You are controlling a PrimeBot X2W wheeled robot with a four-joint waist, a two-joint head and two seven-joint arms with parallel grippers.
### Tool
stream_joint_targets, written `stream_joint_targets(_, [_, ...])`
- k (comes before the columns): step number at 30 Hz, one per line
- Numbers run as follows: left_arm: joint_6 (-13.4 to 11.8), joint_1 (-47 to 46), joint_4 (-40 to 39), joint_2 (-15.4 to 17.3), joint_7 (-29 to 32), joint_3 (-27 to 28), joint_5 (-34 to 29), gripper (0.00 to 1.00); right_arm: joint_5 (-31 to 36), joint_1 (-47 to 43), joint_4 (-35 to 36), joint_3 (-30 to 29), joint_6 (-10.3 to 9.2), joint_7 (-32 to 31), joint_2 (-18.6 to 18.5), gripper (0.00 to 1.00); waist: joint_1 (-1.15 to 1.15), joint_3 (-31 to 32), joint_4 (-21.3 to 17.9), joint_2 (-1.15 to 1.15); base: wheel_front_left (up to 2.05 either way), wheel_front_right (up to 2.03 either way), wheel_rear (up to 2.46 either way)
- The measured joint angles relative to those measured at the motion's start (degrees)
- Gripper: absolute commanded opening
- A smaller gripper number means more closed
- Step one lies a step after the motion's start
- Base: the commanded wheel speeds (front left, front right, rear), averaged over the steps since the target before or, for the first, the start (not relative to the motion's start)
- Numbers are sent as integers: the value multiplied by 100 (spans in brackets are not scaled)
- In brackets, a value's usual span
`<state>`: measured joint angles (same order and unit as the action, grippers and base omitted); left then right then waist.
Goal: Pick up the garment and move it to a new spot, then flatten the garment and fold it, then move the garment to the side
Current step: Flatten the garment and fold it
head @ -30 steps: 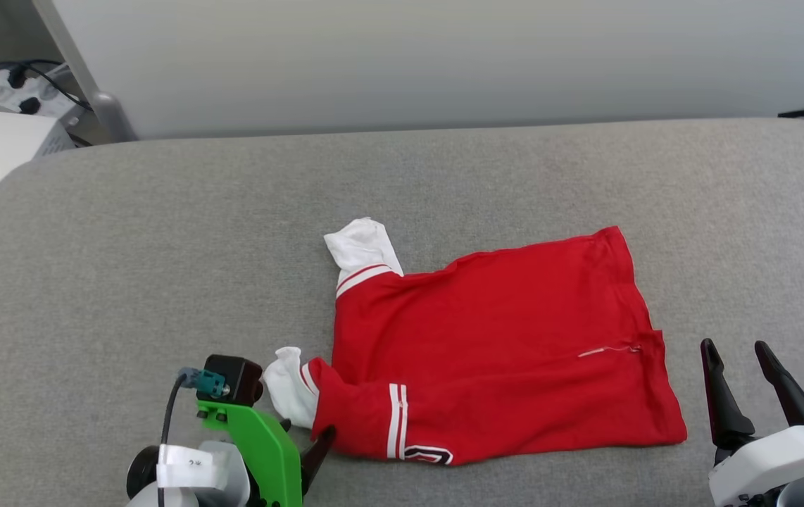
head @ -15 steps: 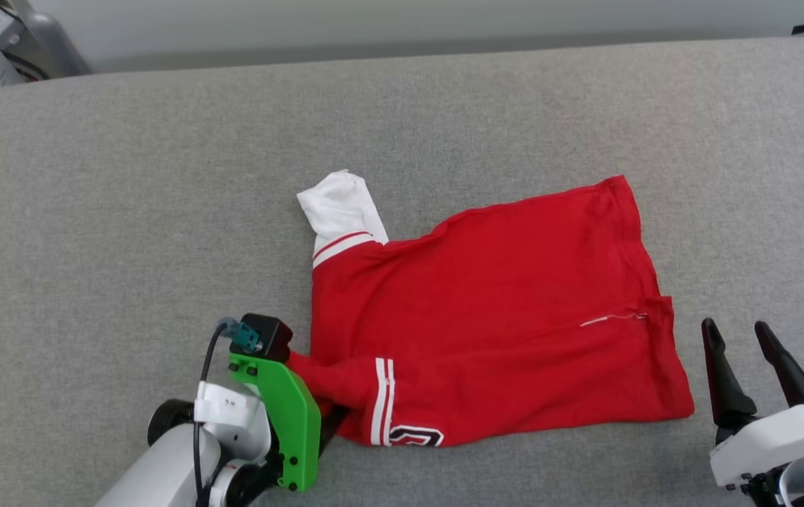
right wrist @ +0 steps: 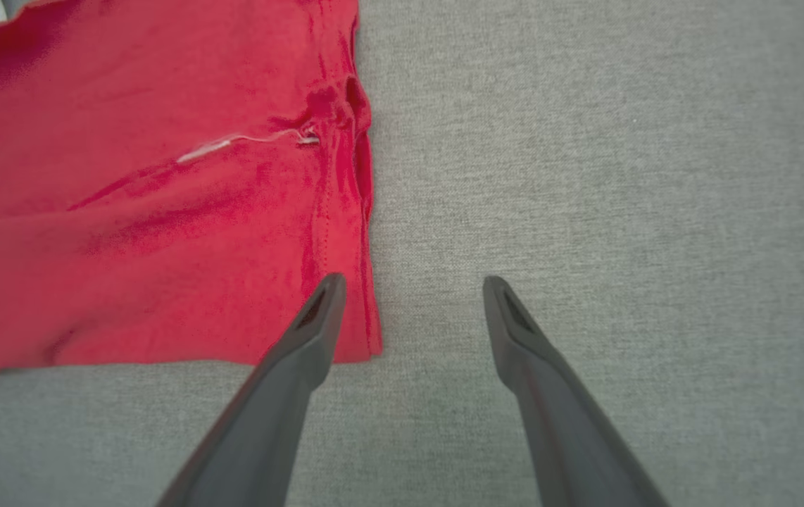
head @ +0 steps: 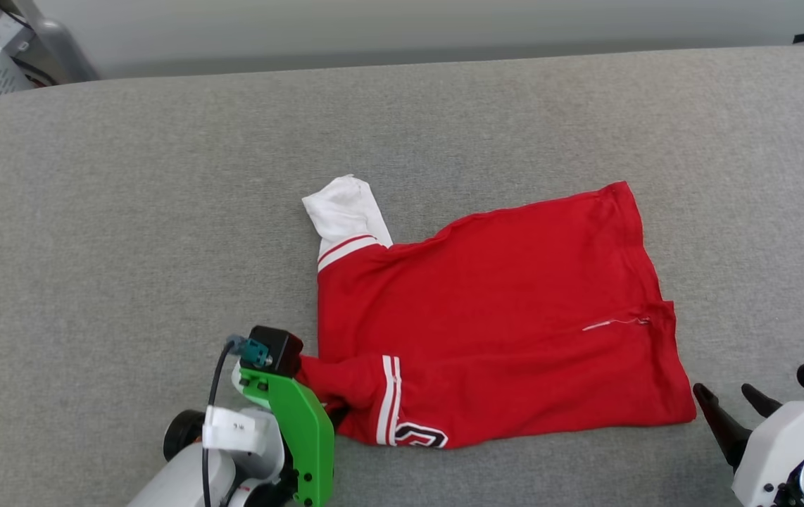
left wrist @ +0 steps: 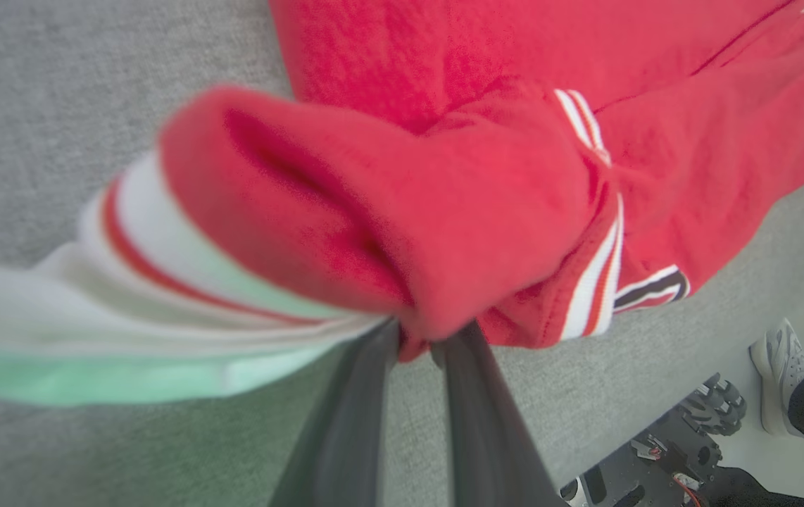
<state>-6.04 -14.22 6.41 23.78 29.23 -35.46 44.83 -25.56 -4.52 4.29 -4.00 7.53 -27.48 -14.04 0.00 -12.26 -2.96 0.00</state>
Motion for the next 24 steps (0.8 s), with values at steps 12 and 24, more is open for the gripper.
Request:
stream_joint_targets(12, [-196,270,-1048,202,-197,53,-102,0,-536,613,-821,770,-3,-1085,-513,100,0,-149,446,0,0,0,0])
stream_joint_targets(24, [-152,366,-895,214,-399,35,-109,0,-887,678,-933,826,-8,-1326,-528,0,0,-104,599,0,0,0,0])
